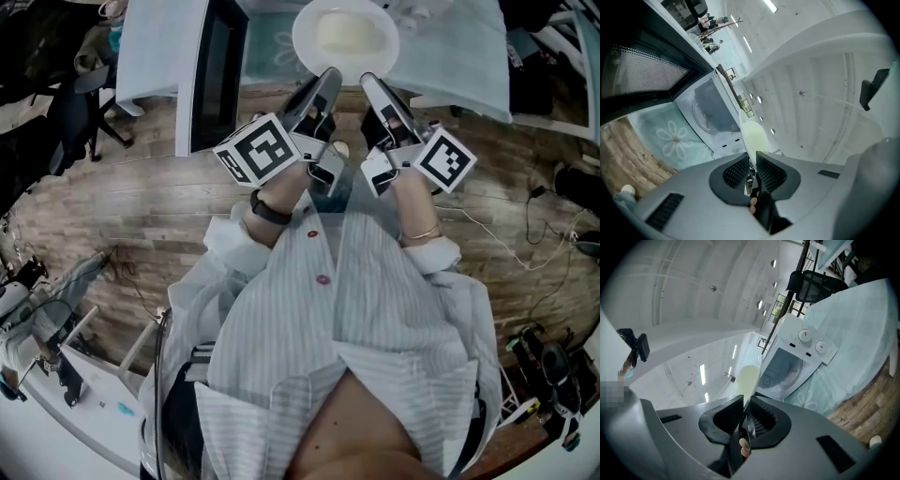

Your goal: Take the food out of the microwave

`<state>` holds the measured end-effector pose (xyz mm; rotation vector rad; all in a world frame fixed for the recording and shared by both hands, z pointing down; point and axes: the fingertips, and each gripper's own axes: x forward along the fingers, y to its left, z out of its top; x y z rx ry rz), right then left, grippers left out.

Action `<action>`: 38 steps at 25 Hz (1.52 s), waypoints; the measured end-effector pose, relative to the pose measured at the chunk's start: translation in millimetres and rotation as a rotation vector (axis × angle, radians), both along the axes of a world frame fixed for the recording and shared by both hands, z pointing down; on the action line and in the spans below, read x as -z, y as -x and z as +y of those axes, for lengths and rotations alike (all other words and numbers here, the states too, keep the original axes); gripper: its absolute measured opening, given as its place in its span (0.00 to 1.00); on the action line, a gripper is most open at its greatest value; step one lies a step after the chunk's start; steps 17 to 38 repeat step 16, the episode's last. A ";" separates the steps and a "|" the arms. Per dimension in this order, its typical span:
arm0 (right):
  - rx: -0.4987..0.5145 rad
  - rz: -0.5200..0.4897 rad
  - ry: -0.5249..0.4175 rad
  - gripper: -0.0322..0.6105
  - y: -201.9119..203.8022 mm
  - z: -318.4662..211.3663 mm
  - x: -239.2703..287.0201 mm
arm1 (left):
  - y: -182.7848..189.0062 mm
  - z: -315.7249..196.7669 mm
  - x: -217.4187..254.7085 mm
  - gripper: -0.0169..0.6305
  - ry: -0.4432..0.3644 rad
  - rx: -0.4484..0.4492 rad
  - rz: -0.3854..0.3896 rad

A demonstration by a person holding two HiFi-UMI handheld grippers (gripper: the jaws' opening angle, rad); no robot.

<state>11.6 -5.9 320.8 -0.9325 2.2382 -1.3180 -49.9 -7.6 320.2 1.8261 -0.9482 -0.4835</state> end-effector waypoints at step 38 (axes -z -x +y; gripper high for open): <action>0.008 -0.003 0.003 0.15 -11.9 -7.3 -0.1 | -11.3 -6.6 0.3 0.11 0.001 0.012 0.008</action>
